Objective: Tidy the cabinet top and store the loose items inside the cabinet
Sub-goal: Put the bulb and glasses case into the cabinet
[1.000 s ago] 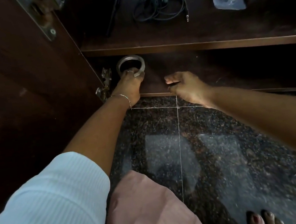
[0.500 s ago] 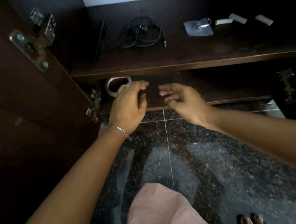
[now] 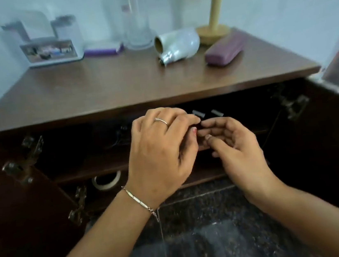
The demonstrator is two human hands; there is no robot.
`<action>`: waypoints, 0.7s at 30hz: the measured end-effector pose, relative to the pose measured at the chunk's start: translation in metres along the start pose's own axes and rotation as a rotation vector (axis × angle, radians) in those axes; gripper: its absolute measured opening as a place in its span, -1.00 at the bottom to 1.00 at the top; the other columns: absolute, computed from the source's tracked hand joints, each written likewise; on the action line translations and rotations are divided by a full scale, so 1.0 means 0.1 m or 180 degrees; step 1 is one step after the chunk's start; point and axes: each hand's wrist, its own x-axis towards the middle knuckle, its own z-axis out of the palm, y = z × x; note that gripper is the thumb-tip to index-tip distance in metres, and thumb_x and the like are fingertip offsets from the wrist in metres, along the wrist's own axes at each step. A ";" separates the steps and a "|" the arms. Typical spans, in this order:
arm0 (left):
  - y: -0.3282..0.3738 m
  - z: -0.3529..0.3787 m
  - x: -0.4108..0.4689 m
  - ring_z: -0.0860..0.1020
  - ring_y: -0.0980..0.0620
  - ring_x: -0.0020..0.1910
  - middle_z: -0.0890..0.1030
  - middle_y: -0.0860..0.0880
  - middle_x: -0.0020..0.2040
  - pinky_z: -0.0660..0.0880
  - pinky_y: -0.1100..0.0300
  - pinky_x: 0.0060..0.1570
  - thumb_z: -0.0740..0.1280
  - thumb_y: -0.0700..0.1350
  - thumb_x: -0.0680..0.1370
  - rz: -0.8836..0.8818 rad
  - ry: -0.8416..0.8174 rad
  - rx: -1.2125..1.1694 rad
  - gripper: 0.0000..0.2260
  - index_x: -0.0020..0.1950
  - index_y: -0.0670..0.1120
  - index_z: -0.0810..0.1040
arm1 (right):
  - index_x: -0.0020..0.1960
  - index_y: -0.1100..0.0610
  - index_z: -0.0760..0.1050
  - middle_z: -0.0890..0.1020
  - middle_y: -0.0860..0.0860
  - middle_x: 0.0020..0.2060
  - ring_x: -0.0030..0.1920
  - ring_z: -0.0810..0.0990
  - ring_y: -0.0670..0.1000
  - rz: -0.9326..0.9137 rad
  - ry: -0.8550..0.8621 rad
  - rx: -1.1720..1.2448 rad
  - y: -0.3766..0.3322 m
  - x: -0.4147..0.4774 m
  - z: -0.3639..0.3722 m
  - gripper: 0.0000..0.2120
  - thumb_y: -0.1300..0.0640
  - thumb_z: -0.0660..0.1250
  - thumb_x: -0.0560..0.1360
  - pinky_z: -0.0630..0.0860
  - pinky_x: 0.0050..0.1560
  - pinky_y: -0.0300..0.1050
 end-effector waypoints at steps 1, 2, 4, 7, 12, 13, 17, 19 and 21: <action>0.05 0.00 0.13 0.52 0.04 0.04 0.59 0.08 0.00 0.35 0.10 0.03 0.29 -0.09 0.51 -0.0042 0.0087 -0.0076 -0.85 0.03 0.00 0.62 | 0.10 0.12 0.53 0.68 0.04 -0.05 -0.02 0.65 -0.03 -0.0103 0.0097 0.0028 -0.09 0.02 -0.08 -0.78 0.34 0.27 0.53 0.53 -0.01 -0.19; 0.09 0.01 0.26 0.50 0.04 0.05 0.58 0.09 0.01 0.34 0.12 0.04 0.28 -0.09 0.52 -0.0118 0.0136 -0.0136 -0.85 0.03 0.01 0.61 | 0.08 0.10 0.54 0.67 0.03 -0.05 -0.03 0.65 -0.02 -0.0227 0.0194 0.0010 -0.16 0.06 -0.16 -0.78 0.34 0.27 0.53 0.54 0.01 -0.15; 0.13 0.05 0.51 0.47 0.06 0.10 0.56 0.11 0.04 0.32 0.17 0.08 0.27 -0.06 0.52 -0.0398 0.0093 -0.0244 -0.85 0.05 0.04 0.58 | 0.05 0.05 0.54 0.66 0.01 -0.08 -0.06 0.64 -0.03 -0.0460 0.0370 -0.0105 -0.28 0.15 -0.31 -0.78 0.33 0.28 0.53 0.55 -0.01 -0.16; 0.08 0.18 0.82 0.38 0.05 0.22 0.49 0.09 0.17 0.33 0.21 0.17 0.29 -0.01 0.53 -0.1013 -0.0369 -0.0596 -0.78 0.17 0.07 0.50 | -0.01 -0.01 0.54 0.65 -0.07 -0.12 -0.11 0.61 -0.10 -0.0853 0.0683 -0.0431 -0.38 0.37 -0.50 -0.79 0.30 0.30 0.53 0.52 -0.09 -0.27; -0.30 0.40 1.21 0.40 -0.05 0.28 0.50 -0.06 0.21 0.30 0.16 0.30 0.38 -0.07 0.46 -0.1309 -0.0771 -0.0289 -0.64 0.23 -0.04 0.45 | 0.07 -0.03 0.50 0.54 -0.14 -0.03 -0.04 0.54 -0.10 -0.1177 0.0743 -0.1604 -0.36 0.75 -0.67 -0.82 0.17 0.32 0.50 0.47 -0.13 -0.20; -0.38 0.42 1.26 0.42 -0.08 0.26 0.50 -0.10 0.21 0.33 0.11 0.28 0.40 -0.06 0.44 -0.1428 -0.0763 -0.0283 -0.62 0.23 -0.05 0.44 | 0.10 -0.03 0.50 0.51 -0.13 0.03 0.03 0.52 -0.07 -0.1170 0.0717 -0.1795 -0.34 0.79 -0.67 -0.80 0.14 0.33 0.49 0.47 -0.08 -0.18; -0.66 0.54 1.39 0.39 -0.15 0.25 0.48 -0.16 0.19 0.35 0.04 0.25 0.45 -0.04 0.39 -0.1722 -0.0617 -0.0048 -0.57 0.19 -0.08 0.41 | 0.17 0.00 0.47 0.45 -0.06 0.15 0.17 0.42 0.01 -0.1282 0.0822 -0.2523 -0.33 0.87 -0.60 -0.70 0.04 0.35 0.45 0.32 0.14 -0.13; -0.71 0.56 1.44 0.37 -0.15 0.27 0.45 -0.17 0.21 0.35 0.05 0.25 0.45 -0.02 0.40 -0.1797 -0.0639 -0.0004 -0.55 0.20 -0.10 0.40 | 0.19 -0.01 0.44 0.43 -0.05 0.20 0.22 0.38 0.02 -0.1257 0.0904 -0.2881 -0.39 0.95 -0.57 -0.64 -0.03 0.37 0.41 0.23 0.16 -0.07; -0.73 0.57 1.48 0.36 -0.14 0.28 0.42 -0.17 0.23 0.32 0.09 0.23 0.44 -0.01 0.42 -0.1849 -0.0704 0.0079 -0.55 0.23 -0.10 0.40 | 0.21 -0.03 0.43 0.40 -0.04 0.24 0.28 0.36 0.03 -0.1120 0.0833 -0.2953 -0.46 1.07 -0.53 -0.59 -0.07 0.37 0.40 0.22 0.23 -0.01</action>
